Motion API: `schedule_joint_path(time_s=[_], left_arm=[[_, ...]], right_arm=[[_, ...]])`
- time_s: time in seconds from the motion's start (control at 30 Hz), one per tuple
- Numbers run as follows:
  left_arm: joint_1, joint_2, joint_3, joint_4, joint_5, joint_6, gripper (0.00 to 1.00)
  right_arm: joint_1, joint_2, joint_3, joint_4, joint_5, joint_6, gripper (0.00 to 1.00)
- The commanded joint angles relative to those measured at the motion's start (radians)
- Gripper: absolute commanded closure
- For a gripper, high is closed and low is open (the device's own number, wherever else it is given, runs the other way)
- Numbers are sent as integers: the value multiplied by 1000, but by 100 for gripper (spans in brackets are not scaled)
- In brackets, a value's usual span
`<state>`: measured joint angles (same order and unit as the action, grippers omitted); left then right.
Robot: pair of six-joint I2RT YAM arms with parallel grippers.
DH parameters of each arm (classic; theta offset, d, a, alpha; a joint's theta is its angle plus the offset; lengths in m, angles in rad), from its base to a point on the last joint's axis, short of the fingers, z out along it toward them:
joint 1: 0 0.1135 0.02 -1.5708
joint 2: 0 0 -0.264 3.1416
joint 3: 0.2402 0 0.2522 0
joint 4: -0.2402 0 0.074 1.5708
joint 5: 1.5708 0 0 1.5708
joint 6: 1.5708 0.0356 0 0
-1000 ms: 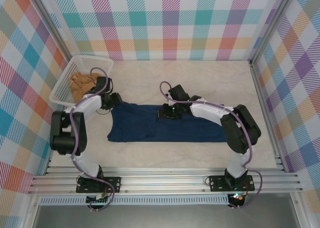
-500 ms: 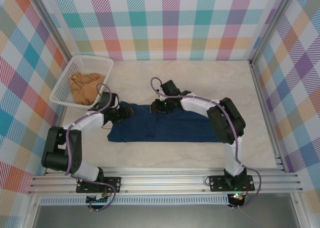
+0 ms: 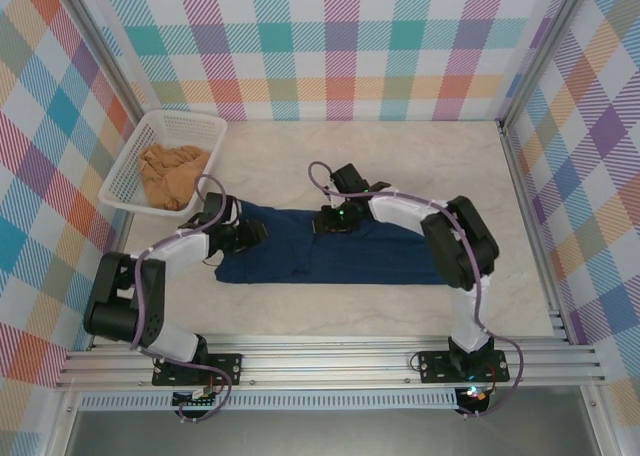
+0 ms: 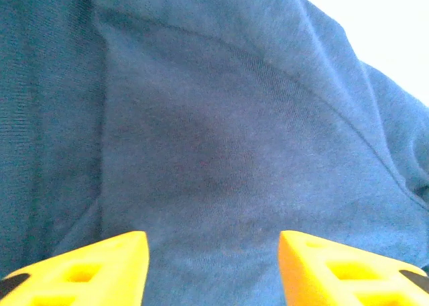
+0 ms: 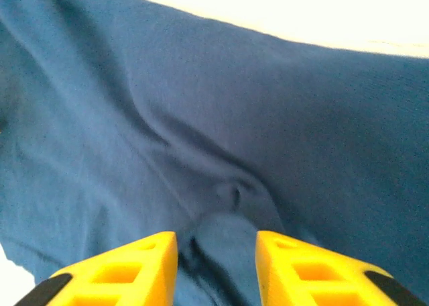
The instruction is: Fold the inside-out t-shirt
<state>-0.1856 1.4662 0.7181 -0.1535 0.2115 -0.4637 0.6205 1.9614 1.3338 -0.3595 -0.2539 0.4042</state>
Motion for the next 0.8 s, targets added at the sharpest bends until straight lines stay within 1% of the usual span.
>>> schedule_joint_path(time_s=[0.0, 0.07, 0.17, 0.2, 0.3, 0.37, 0.43, 0.47, 0.53, 0.77], left_arm=[[10, -106, -10, -75, -147, 30, 40], [34, -140, -18, -86, -198, 34, 34], [62, -138, 2, -108, -224, 63, 18], [64, -119, 23, -116, -236, 79, 14], [64, -41, 97, -187, -255, 122, 8], [61, 0, 135, -210, -258, 144, 1], [57, 22, 150, -205, -252, 159, 0], [55, 35, 154, -205, -250, 168, 0], [55, 69, 173, -219, -241, 185, 0], [56, 204, 246, -270, -155, 241, 0]], right_arm=[[-8, -130, -68, -46, 26, -76, 61], [-8, -167, -115, -35, 38, -79, 59], [-8, -194, -155, -20, 43, -77, 55], [-9, -199, -162, -11, 37, -76, 54], [-8, -212, -175, 19, 7, -78, 50], [-9, -226, -187, 40, -16, -80, 46], [-8, -244, -206, 56, -28, -88, 43], [-8, -257, -219, 66, -28, -92, 38], [-9, -280, -245, 85, -26, -104, 34], [-10, -308, -307, 135, -29, -105, 32]])
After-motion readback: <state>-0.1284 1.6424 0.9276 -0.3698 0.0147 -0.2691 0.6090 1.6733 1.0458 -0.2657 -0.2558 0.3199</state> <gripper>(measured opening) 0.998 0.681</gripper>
